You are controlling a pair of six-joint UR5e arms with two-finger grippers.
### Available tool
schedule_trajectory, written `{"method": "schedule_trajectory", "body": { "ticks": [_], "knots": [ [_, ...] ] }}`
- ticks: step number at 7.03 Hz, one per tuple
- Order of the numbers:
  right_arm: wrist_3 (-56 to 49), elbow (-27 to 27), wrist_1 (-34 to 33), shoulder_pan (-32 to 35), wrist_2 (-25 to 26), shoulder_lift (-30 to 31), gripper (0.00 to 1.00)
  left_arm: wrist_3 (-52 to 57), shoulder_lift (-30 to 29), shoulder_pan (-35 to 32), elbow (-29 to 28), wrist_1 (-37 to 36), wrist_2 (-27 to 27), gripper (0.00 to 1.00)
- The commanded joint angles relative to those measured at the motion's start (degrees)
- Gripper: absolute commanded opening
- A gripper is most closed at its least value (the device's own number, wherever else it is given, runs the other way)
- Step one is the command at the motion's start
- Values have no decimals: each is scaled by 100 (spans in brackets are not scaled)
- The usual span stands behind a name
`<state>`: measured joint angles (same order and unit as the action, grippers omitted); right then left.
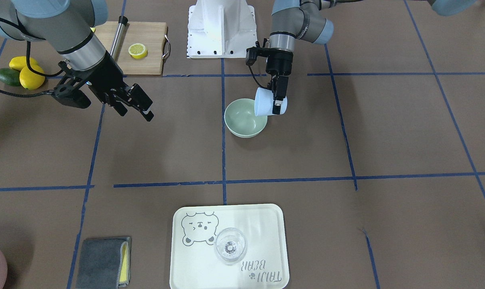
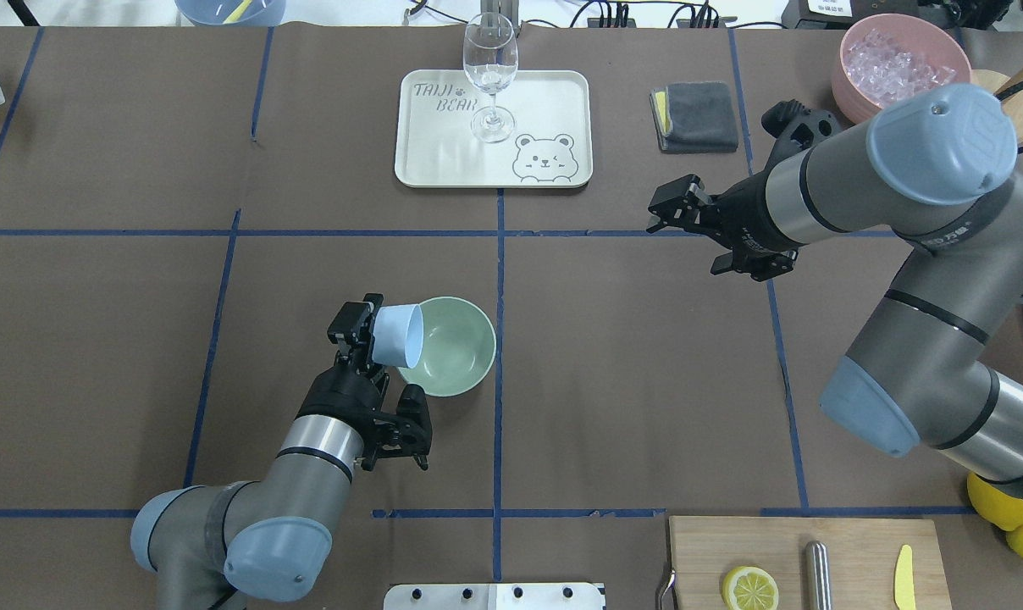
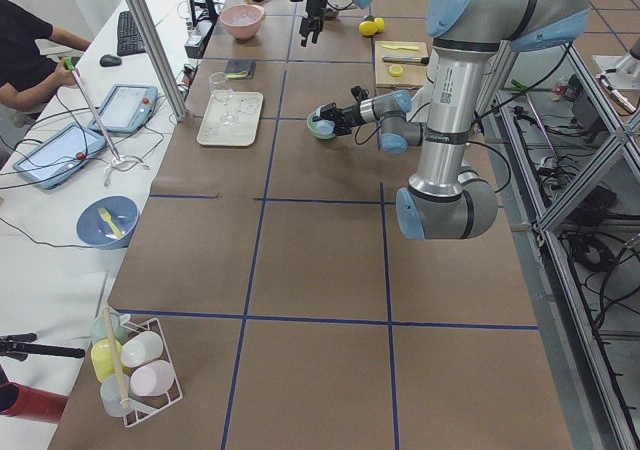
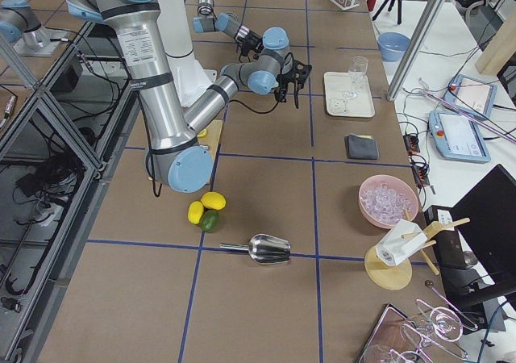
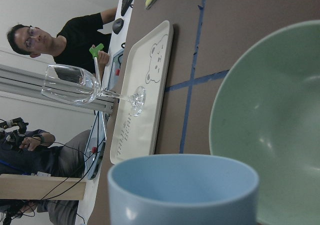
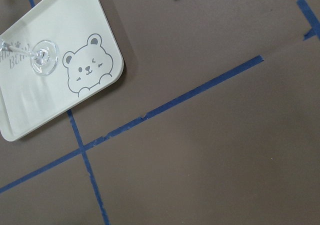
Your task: Pour ice into bowl
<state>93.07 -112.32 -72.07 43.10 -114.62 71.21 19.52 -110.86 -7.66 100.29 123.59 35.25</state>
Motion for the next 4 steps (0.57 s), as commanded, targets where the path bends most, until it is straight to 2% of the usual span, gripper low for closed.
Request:
{"method": "schedule_trajectory", "body": {
  "ticks": [1,2,4],
  "knots": [
    [0,8,0,5,1,7,100,569,-138,89,52,-806,0,0],
    [0,8,0,5,10,7,100,658,-251,98,104,-1236,0,0],
    [0,8,0,5,19,-2,100,1026,-331,107,105,-1573,0,0]
  ]
}}
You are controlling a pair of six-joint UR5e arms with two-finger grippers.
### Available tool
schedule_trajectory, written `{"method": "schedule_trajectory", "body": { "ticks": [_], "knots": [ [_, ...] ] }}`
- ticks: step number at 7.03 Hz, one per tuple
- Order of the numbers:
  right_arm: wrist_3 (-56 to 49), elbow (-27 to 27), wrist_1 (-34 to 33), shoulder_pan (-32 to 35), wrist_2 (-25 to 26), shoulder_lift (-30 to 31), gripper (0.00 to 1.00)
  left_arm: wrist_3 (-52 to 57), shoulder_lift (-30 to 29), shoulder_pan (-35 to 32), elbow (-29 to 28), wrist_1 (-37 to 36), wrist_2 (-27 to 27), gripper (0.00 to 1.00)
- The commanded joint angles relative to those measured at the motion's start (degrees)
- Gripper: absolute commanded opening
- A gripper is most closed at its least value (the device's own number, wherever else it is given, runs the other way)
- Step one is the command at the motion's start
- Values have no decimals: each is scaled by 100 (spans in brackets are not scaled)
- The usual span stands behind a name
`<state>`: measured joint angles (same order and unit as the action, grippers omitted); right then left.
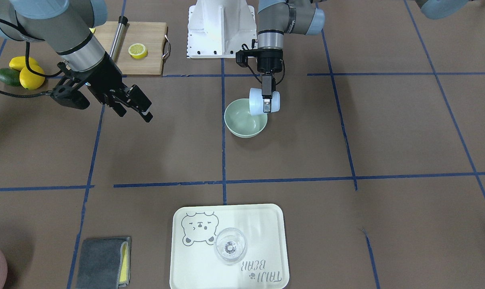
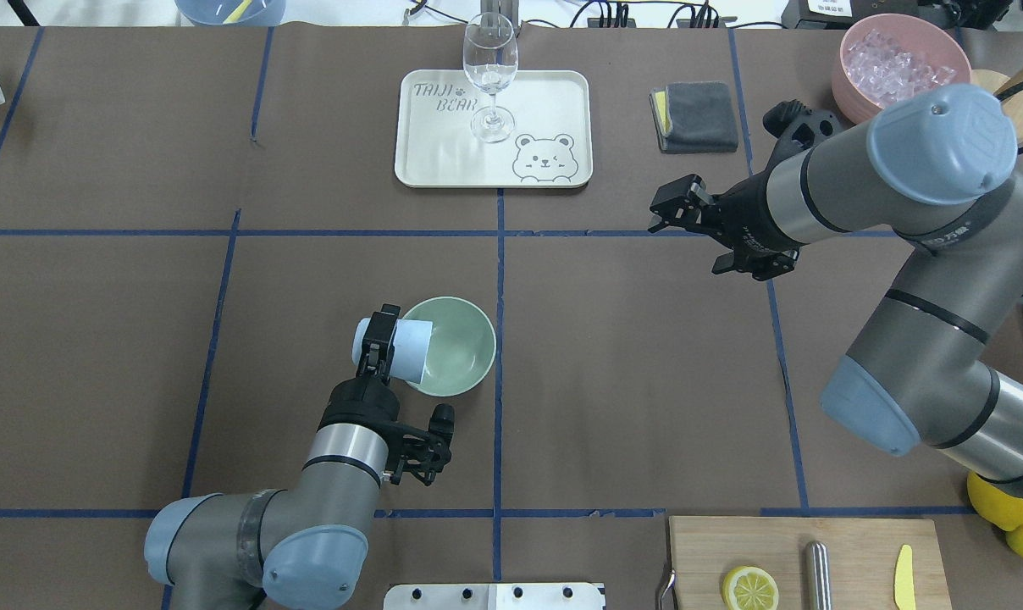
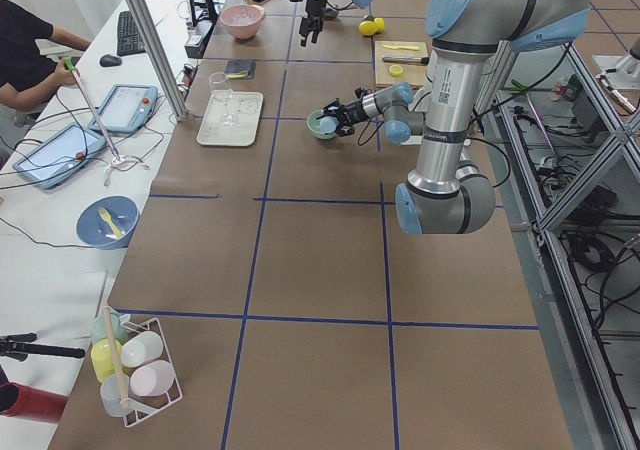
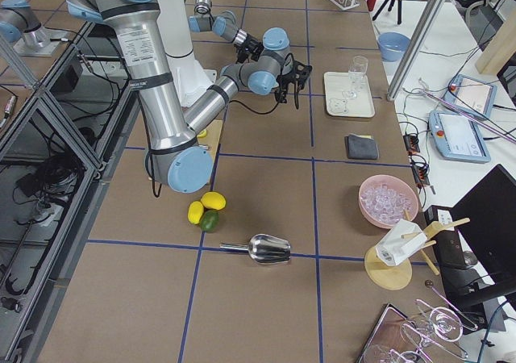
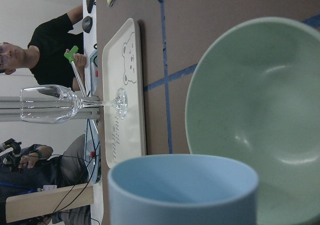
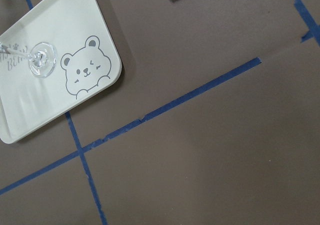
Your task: Pour ice into bowl
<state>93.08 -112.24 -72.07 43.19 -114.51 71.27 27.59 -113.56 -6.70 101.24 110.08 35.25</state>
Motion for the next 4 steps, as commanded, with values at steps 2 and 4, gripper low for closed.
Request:
{"method": "schedule_trajectory", "body": {
  "ticks": [2,4],
  "knots": [
    [0,0,0,-4,16,-7,100,519,-140,2,19,-417,-18,0],
    [0,0,0,-4,8,-7,100,537,-131,10,-8,-417,-61,0]
  ]
}}
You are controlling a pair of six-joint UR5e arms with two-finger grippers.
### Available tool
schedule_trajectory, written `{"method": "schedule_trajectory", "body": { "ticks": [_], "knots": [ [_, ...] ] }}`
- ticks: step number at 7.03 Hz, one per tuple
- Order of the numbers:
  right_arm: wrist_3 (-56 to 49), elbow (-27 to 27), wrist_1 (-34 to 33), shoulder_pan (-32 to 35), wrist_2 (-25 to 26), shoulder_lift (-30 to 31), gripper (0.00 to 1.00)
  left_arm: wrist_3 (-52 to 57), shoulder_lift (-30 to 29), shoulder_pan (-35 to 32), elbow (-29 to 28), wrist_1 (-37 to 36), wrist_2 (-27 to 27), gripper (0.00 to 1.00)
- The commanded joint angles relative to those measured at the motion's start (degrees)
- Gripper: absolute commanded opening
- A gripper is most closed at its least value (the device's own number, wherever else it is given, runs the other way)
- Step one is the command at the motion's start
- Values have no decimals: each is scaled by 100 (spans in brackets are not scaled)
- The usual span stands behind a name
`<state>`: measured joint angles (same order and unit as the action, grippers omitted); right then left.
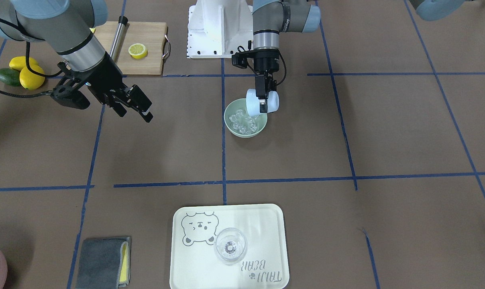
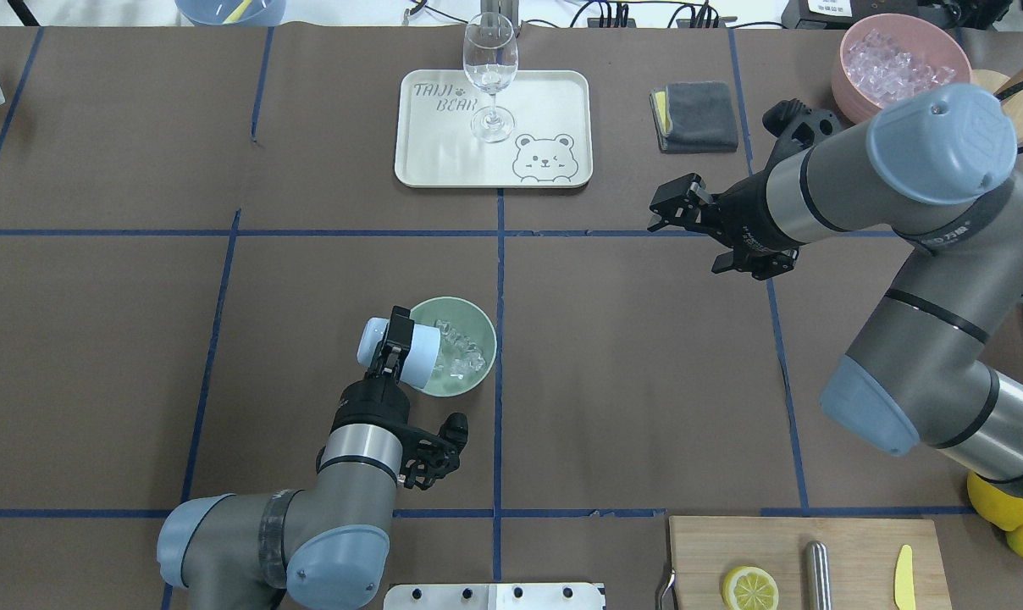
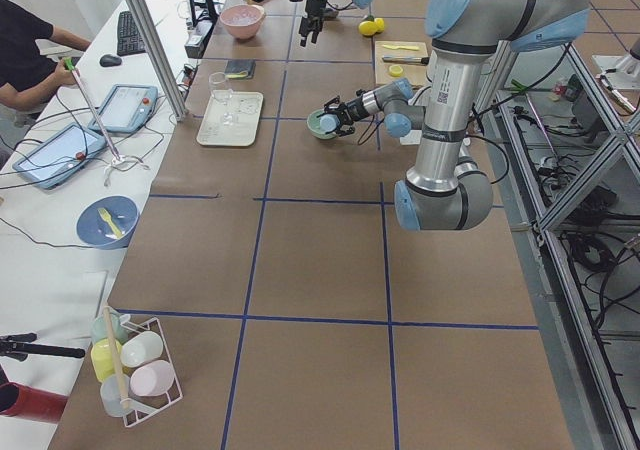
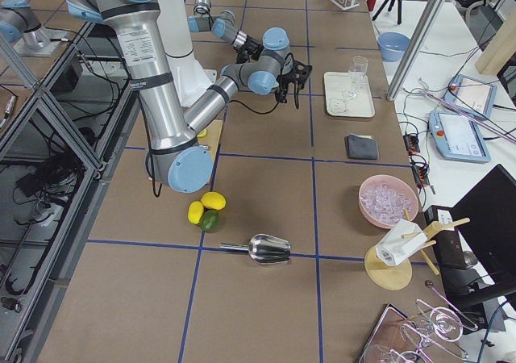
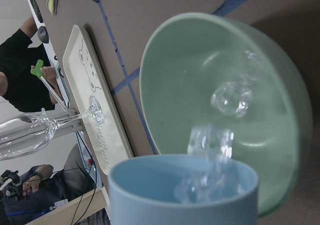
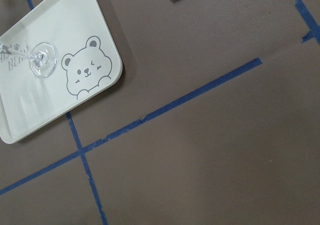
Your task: Pour ice into bowl
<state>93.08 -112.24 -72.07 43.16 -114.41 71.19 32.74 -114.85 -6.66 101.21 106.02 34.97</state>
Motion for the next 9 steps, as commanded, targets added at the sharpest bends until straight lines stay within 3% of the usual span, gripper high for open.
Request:
{"method": "schedule_trajectory", "body": {
  "ticks": [1,4,6,9],
  "knots": [
    [0,0,0,0,15,0,100,22,-3,7,13,-2,-51,0],
    [0,-26,0,0,16,-26,100,-930,49,-37,241,68,-51,0],
    [0,-35,0,17,33,-53,100,-2502,164,-72,417,278,-60,0],
    [0,-44,0,8,42,-70,100,-5926,611,-81,513,288,-280,0]
  ]
}}
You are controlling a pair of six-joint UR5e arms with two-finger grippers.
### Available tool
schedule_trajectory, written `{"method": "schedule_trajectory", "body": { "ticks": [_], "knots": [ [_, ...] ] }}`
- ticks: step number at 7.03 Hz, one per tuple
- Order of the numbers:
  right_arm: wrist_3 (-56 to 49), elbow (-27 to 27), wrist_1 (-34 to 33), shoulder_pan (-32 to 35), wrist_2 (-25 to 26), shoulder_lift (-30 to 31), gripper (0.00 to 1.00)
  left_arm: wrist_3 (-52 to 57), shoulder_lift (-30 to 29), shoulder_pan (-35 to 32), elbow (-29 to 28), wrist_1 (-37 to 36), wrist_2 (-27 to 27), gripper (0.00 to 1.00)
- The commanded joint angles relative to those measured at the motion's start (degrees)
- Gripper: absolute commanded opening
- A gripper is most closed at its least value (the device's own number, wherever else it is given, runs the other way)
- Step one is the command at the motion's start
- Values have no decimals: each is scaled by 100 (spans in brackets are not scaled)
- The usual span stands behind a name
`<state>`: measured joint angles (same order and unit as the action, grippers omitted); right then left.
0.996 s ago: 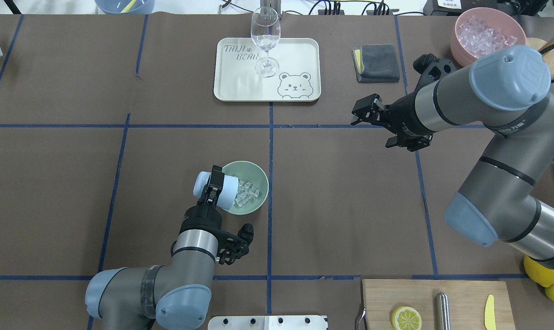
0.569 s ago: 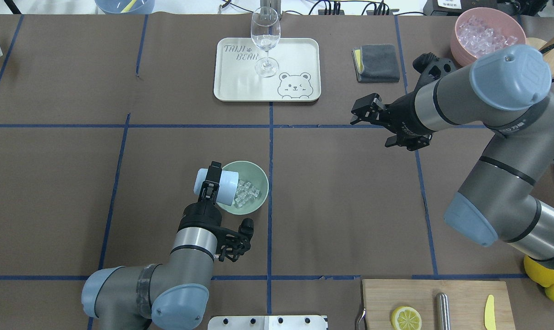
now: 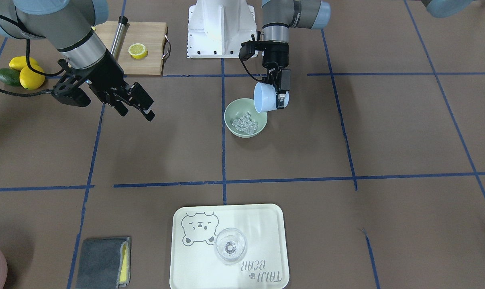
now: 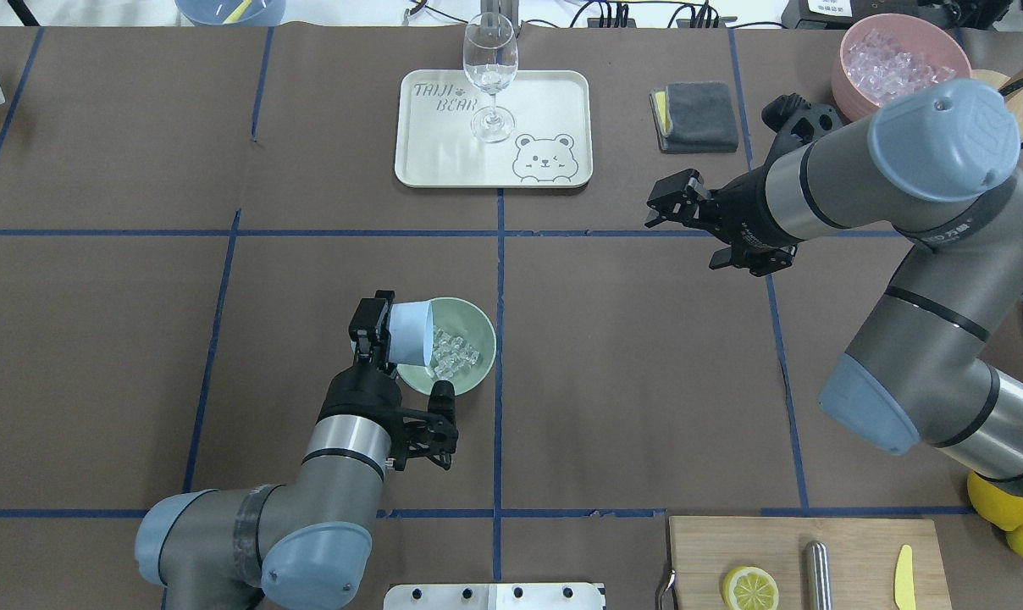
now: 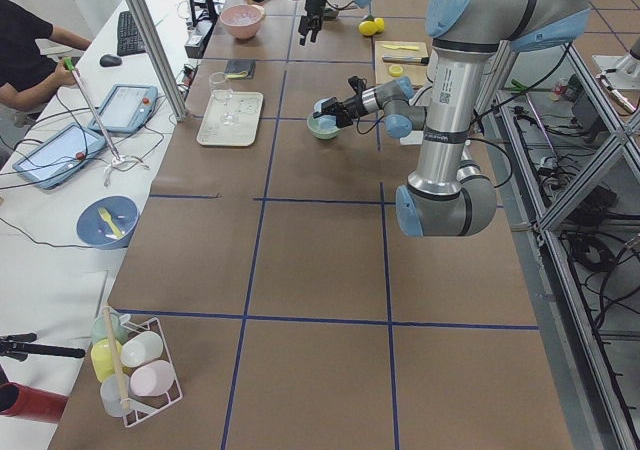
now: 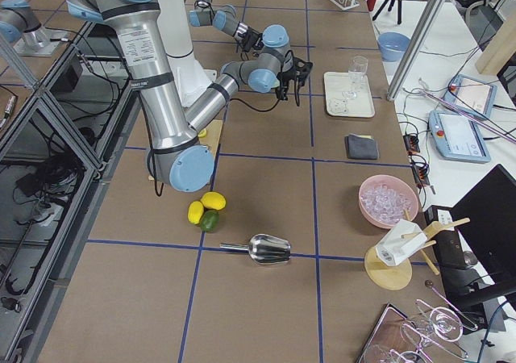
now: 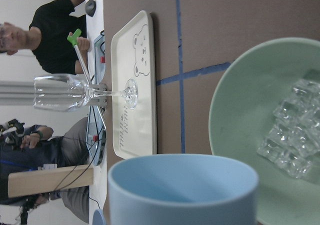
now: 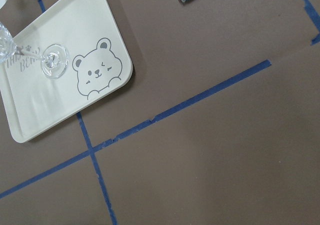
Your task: Pour ice into bowl
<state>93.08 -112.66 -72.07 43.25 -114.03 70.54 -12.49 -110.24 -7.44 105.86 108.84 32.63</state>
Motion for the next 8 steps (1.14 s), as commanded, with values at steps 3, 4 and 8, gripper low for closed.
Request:
{"method": "schedule_trajectory", "body": {
  "ticks": [3,4,8],
  "knots": [
    [0,-11,0,-1,3,-5,100,-4312,633,-3,216,6,-2,0],
    [0,-2,0,-1,12,-5,100,-4967,827,-3,216,6,7,0],
    [0,-11,0,-10,12,-5,100,-6790,1908,-20,102,15,-54,0]
  ]
}}
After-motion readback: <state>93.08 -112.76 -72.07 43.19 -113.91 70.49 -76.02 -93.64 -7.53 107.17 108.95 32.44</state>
